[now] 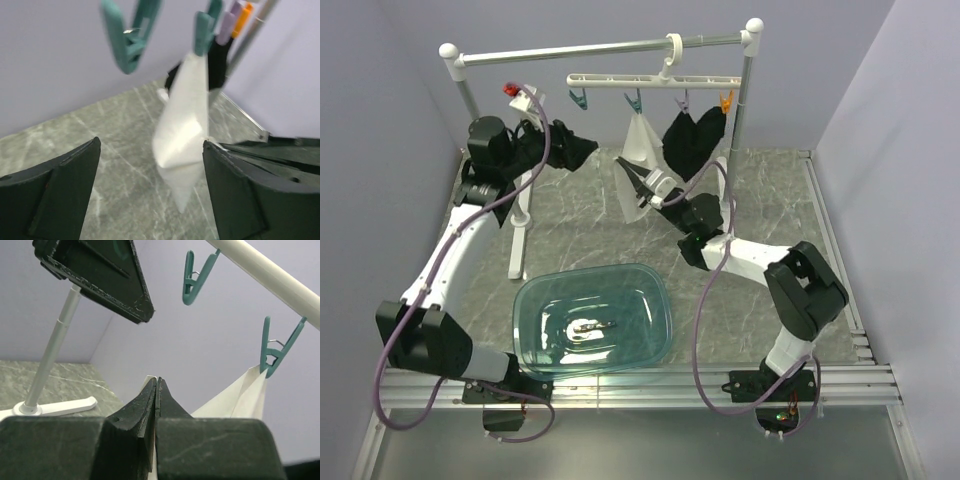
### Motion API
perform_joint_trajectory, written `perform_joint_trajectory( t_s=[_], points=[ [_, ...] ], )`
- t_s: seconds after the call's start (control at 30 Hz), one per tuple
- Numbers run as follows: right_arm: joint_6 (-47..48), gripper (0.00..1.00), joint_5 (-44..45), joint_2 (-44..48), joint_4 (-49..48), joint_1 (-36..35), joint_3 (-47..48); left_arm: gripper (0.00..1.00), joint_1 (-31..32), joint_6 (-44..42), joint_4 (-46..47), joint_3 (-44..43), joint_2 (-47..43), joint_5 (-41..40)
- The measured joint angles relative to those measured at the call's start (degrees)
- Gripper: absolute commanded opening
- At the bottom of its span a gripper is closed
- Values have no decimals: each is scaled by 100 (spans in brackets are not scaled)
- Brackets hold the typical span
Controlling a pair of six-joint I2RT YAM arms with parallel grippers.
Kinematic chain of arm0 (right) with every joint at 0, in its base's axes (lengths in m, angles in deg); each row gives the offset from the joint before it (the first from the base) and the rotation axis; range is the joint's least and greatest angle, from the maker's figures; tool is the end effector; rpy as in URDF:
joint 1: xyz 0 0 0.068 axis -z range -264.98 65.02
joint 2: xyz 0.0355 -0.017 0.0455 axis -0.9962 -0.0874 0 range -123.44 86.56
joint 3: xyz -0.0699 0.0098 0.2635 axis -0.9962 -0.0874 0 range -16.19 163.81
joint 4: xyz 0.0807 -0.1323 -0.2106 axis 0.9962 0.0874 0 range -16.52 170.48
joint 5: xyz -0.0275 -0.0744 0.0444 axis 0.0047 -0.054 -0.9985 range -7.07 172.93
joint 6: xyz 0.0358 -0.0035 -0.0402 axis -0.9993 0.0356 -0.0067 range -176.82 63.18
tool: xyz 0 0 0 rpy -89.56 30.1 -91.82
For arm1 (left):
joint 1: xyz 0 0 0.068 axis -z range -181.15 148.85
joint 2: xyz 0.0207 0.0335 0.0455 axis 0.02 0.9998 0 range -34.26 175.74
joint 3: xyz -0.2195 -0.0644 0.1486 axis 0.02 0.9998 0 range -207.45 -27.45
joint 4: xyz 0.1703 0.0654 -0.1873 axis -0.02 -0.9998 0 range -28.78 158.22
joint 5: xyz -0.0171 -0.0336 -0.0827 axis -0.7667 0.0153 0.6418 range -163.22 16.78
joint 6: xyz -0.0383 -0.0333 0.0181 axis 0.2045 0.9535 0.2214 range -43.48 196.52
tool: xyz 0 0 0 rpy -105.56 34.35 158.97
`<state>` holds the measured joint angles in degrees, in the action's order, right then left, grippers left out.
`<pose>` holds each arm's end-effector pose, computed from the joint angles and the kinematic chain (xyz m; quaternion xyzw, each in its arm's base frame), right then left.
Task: Clip the underwear to the hanger
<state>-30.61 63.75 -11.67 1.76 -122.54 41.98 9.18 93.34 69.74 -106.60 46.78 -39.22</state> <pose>0.2907 0.2382 0.3195 -0.3774 0.3312 0.1659 0.8487 0.3203 -0.0786 0.4255 0.1672 0.6890 -0.3598 0.6065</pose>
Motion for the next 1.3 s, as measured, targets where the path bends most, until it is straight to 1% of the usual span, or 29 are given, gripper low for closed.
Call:
perform_joint_trajectory(
  t_s=[0.03, 0.13, 0.33, 0.43, 0.57, 0.7, 0.77, 0.83, 0.9, 1.0, 1.07, 1.17, 1.23, 1.3],
  points=[
    [0, 0, -2, 70, 20, 0, -59, 90, 13, -11, 114, 146, -129, -190],
    [-9, 0, -20, 216, 81, 0, -144, 91, 103, -20, 306, 437, -365, -789],
    [-42, 0, -13, 304, 236, 0, -151, 91, 560, -153, 533, 487, -396, -1917],
    [-42, 0, -9, 304, 323, 0, -153, 89, 811, -232, 599, 452, -385, -2452],
    [-44, 0, -11, 321, 358, 0, -199, 86, 1071, -251, 577, 35, -205, -3104],
    [-74, 0, -48, 413, 372, 0, -433, 78, 1139, -258, 544, -365, -70, -3458],
    [-116, 0, -66, 485, 409, 0, -546, 77, 1139, -317, 470, -391, -90, -3495],
    [-199, 0, -81, 614, 516, 0, -664, 73, 1102, -404, 328, -343, -164, -3390],
    [-332, 0, -98, 774, 610, 0, -767, 71, 1025, -516, 179, -79, -372, -2975],
    [-640, 0, -129, 1062, 780, 0, -892, 72, 855, -769, -70, 522, -874, -1978],
    [-898, 0, -149, 1241, 955, 0, -940, 69, 763, -1005, -302, 811, -1154, -1235],
    [-1340, 0, -170, 1458, 1325, 0, -957, 65, 756, -1241, -450, 1038, -1272, -468],
    [-1657, 0, -170, 1556, 1593, 0, -957, 65, 809, -1344, -479, 1198, -1252, -181],
    [-2031, 0, -175, 1615, 1873, 0, -951, 65, 909, -1449, -509, 1373, -1217, -70]
  ],
)
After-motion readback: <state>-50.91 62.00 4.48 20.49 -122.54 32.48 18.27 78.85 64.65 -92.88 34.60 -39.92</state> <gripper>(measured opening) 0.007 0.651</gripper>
